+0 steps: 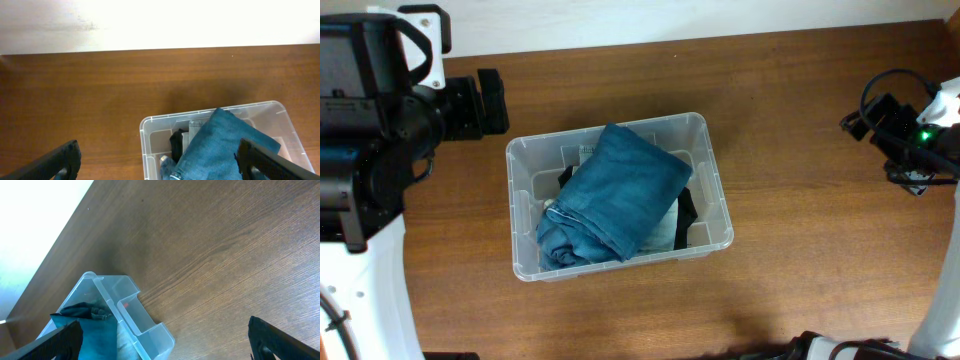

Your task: Pack container

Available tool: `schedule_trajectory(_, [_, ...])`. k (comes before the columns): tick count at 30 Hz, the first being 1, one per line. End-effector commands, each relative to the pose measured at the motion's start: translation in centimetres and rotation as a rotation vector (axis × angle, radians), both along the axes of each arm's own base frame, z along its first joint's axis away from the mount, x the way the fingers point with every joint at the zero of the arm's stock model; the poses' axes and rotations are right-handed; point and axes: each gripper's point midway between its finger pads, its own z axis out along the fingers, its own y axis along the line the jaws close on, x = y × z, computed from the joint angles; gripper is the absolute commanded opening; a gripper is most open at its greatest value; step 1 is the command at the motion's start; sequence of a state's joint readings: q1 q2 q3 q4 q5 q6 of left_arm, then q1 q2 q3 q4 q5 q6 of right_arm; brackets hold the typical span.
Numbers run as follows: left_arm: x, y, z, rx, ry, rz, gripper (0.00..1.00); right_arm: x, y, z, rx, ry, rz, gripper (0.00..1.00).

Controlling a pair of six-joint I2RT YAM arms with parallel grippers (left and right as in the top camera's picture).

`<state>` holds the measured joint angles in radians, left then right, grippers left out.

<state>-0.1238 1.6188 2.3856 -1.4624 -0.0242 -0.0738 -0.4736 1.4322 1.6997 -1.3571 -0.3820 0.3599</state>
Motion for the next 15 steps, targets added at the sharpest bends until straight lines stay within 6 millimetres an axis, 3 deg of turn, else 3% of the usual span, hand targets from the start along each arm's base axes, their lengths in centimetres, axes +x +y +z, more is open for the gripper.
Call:
schedule_trajectory(1, [0.1, 0.4, 0.2, -0.002, -0.007, 0.027, 1.0, 0.0, -0.2, 0.2, -0.007, -0.007, -0.002, 0.98])
schedule_trajectory(7, [0.1, 0.4, 0.2, -0.002, -0.008, 0.027, 1.0, 0.0, -0.2, 0.2, -0.007, -0.007, -0.002, 0.98])
schedule_trajectory(12, [0.1, 0.4, 0.2, -0.002, -0.008, 0.027, 1.0, -0.5, -1.3, -0.5, -0.09, 0.033, 0.005, 0.98])
schedule_trajectory(15, [0.1, 0.4, 0.2, -0.002, -0.008, 0.027, 1.0, -0.3, -2.5, 1.0, -0.208, -0.024, -0.001, 0.98])
